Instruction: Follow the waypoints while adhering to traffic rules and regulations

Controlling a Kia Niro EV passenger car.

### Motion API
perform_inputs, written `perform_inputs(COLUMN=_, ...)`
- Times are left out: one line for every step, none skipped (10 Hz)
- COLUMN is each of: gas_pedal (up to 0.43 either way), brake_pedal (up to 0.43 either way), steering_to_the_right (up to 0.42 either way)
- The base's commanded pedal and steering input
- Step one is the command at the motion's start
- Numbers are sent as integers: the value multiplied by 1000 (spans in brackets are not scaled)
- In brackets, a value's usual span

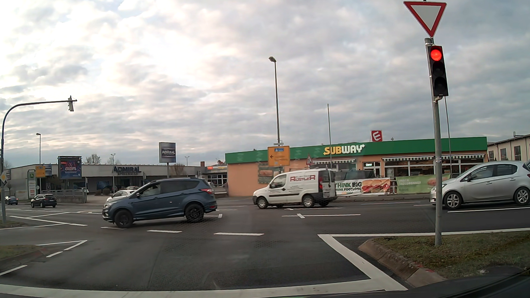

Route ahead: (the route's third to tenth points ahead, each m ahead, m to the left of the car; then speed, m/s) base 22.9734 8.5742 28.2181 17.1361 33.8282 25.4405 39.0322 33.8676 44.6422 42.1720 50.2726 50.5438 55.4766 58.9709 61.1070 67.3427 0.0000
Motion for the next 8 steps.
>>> perform_inputs(gas_pedal=0, brake_pedal=317, steering_to_the_right=36)
perform_inputs(gas_pedal=0, brake_pedal=311, steering_to_the_right=36)
perform_inputs(gas_pedal=0, brake_pedal=317, steering_to_the_right=36)
perform_inputs(gas_pedal=0, brake_pedal=317, steering_to_the_right=36)
perform_inputs(gas_pedal=0, brake_pedal=317, steering_to_the_right=36)
perform_inputs(gas_pedal=0, brake_pedal=317, steering_to_the_right=36)
perform_inputs(gas_pedal=0, brake_pedal=317, steering_to_the_right=36)
perform_inputs(gas_pedal=0, brake_pedal=317, steering_to_the_right=36)
